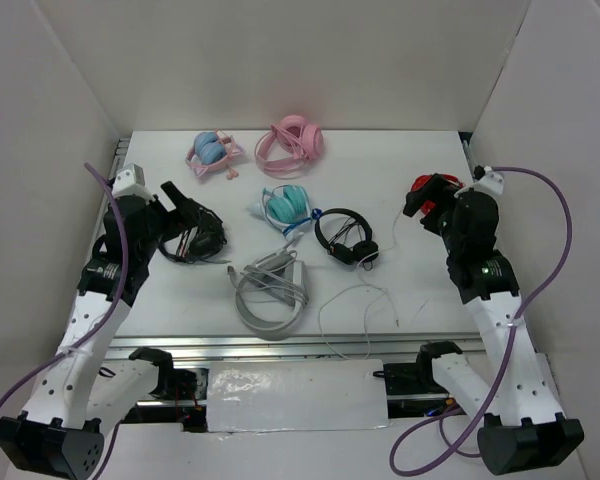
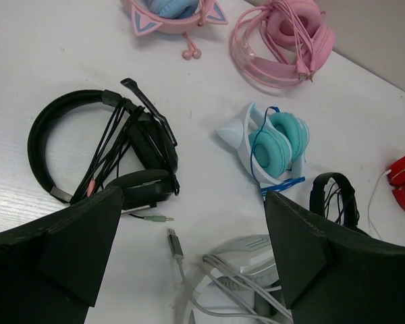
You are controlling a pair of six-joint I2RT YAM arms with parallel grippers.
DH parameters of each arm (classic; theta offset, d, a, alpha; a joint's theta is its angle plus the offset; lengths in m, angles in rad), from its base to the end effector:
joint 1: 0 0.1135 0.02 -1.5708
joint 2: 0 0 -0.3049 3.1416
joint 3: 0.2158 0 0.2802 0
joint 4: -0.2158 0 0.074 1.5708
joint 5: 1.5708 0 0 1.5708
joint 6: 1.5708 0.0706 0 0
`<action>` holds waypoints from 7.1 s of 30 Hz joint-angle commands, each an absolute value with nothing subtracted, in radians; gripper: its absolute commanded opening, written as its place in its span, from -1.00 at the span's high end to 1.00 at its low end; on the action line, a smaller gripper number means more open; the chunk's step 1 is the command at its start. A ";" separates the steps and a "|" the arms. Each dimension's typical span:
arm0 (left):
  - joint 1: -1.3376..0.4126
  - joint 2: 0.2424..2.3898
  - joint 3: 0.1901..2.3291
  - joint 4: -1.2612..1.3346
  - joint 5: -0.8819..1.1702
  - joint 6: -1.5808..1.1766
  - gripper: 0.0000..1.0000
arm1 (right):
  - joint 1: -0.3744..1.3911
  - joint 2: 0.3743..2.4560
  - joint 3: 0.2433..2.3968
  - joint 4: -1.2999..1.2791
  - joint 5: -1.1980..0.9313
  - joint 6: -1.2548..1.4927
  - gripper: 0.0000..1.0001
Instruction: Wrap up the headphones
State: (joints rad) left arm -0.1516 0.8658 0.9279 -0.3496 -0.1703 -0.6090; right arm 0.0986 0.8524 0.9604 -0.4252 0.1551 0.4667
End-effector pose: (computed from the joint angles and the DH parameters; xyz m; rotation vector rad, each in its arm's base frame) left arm 0.2287 -0.0228 0.3819 -0.5391 1.7909 -0.3697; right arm 0.2215 0.0110 0.3874 0.4500 1.8368 0.2405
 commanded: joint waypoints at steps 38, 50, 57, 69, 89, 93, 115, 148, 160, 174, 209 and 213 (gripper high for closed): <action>-0.143 1.018 0.887 -0.222 -0.172 -0.594 -0.99 | -0.402 1.874 1.379 -0.356 0.190 0.653 -0.87; -0.141 1.065 0.894 -0.207 -0.190 -0.589 -0.99 | -0.379 2.055 1.528 -0.404 0.216 0.641 -0.41; -0.140 1.065 0.905 -0.213 -0.192 -0.584 -0.99 | -0.350 2.160 1.628 -0.448 0.207 0.585 -0.07; -0.143 0.983 0.893 -0.209 -0.138 -0.572 -0.99 | -0.321 1.837 1.404 -0.189 0.164 0.401 1.00; -0.285 1.092 1.060 -0.141 0.343 -0.423 -0.99 | 0.029 1.118 0.988 0.031 -0.791 -0.489 1.00; -0.313 1.069 1.045 -0.104 0.454 -0.419 -0.99 | 0.210 1.124 1.080 -0.171 -0.778 -0.659 1.00; -0.603 1.155 1.118 -0.278 0.256 -0.314 -0.56 | 0.586 1.318 1.284 -0.384 -0.517 -0.695 1.00; -0.635 1.103 1.135 -0.330 0.008 -0.279 1.00 | 0.773 1.400 1.460 -0.476 -0.371 -0.707 0.78; -0.637 1.075 1.137 -0.262 -0.130 -0.333 1.00 | 0.827 1.306 1.370 -0.241 -0.068 -0.537 -0.48; -0.575 1.287 1.505 -0.336 -0.122 -0.367 1.00 | 0.643 0.841 0.967 0.025 -0.103 -0.200 -0.99; -0.250 1.481 1.985 -0.210 0.836 -0.464 1.00 | 0.204 1.462 0.929 0.278 -0.353 0.195 1.00; -0.307 1.387 1.809 -0.236 0.766 -0.359 1.00 | 0.108 1.492 1.133 0.118 -0.390 0.140 1.00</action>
